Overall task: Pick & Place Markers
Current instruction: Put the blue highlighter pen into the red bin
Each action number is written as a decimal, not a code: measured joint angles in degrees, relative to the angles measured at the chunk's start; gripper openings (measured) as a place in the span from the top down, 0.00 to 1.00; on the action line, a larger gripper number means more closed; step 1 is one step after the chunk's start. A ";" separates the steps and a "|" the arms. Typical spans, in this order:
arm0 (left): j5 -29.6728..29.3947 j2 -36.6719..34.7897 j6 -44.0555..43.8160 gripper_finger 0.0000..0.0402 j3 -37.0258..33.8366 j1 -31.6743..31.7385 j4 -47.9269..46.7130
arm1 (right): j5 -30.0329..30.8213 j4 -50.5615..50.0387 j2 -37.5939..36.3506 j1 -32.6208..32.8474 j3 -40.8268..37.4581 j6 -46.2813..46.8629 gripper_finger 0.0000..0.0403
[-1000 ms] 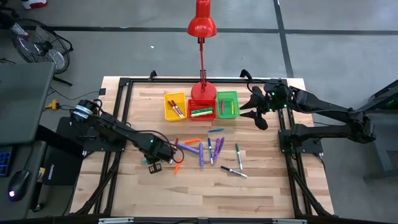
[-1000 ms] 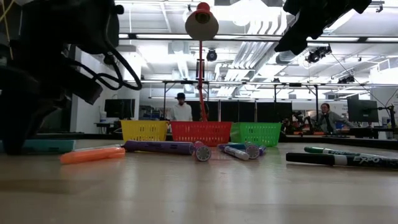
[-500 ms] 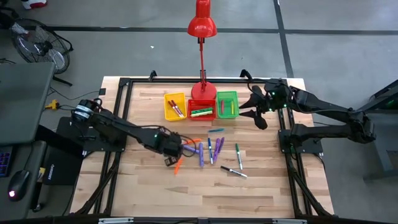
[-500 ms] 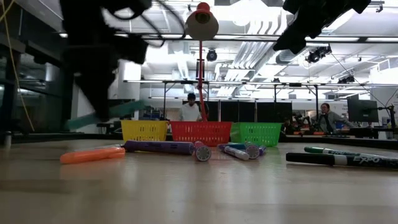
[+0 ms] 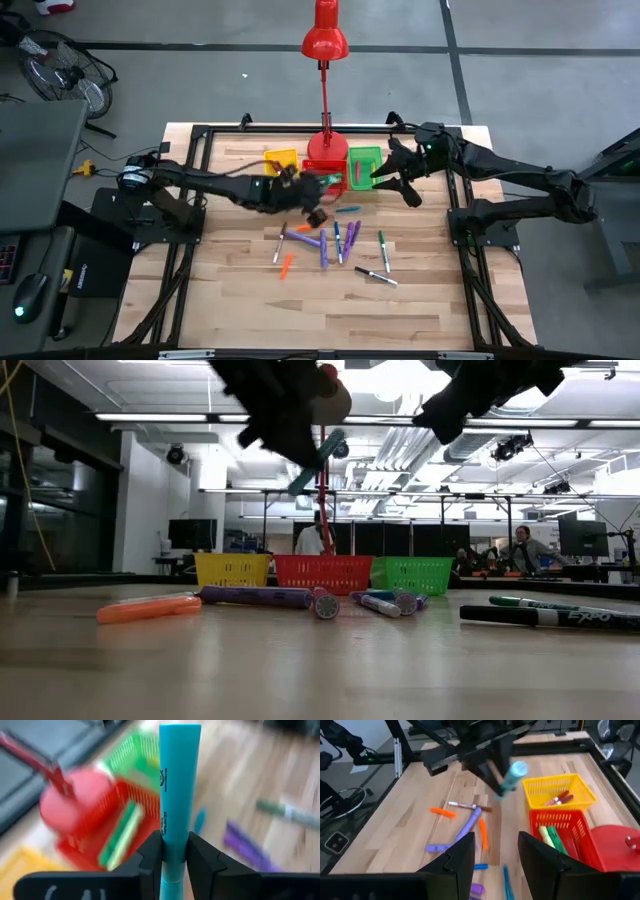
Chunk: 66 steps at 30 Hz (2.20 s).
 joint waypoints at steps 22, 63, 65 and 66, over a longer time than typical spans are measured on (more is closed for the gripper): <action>4.94 -0.04 12.05 0.85 4.64 5.85 17.29 | -7.08 31.50 8.11 -3.60 -0.02 12.03 0.43; 7.41 -0.09 12.68 0.85 4.66 5.85 18.41 | -9.38 48.56 17.42 -3.91 0.00 18.95 0.84; 7.41 -0.09 12.69 0.85 4.66 5.85 18.46 | -9.41 48.57 17.39 -3.91 0.00 19.20 0.84; 7.41 -0.09 12.69 0.85 4.66 5.85 18.46 | -9.41 48.57 17.39 -3.91 0.00 19.20 0.84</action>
